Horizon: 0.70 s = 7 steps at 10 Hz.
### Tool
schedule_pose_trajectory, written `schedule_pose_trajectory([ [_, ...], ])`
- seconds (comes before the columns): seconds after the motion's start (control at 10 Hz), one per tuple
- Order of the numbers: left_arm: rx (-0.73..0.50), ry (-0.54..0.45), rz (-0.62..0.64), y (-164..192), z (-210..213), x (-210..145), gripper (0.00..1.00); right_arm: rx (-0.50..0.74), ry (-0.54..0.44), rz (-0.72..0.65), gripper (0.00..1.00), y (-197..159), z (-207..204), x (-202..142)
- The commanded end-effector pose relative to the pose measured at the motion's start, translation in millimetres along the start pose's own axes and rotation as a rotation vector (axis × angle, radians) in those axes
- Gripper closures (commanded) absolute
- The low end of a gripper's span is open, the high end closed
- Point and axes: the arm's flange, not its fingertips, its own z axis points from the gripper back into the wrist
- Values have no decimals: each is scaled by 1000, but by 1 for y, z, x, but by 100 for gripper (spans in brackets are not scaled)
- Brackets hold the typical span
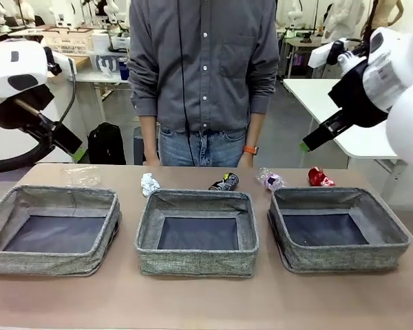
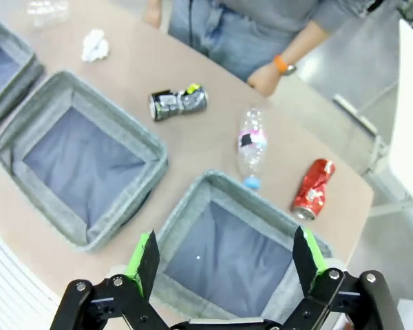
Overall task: Sort the waste into the appropriate baskets.
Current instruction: Pick up the waste item pointed out by the person.
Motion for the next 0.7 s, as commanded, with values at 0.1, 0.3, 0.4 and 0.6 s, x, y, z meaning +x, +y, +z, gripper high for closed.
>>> schedule_pose_trajectory([
  [0.1,0,0,0,0,0,0,0,122,100,-38,0,4,-27,-11],
  [0.3,-577,27,118,23,-9,-8,0,520,135,-408,0,-12,-16,-22],
  [0.4,-949,-37,195,42,-8,-17,0,780,138,-568,0,-25,3,-31],
  [0.6,-1184,-50,379,46,-23,-24,0,1009,-69,-885,0,-60,21,-52],
])
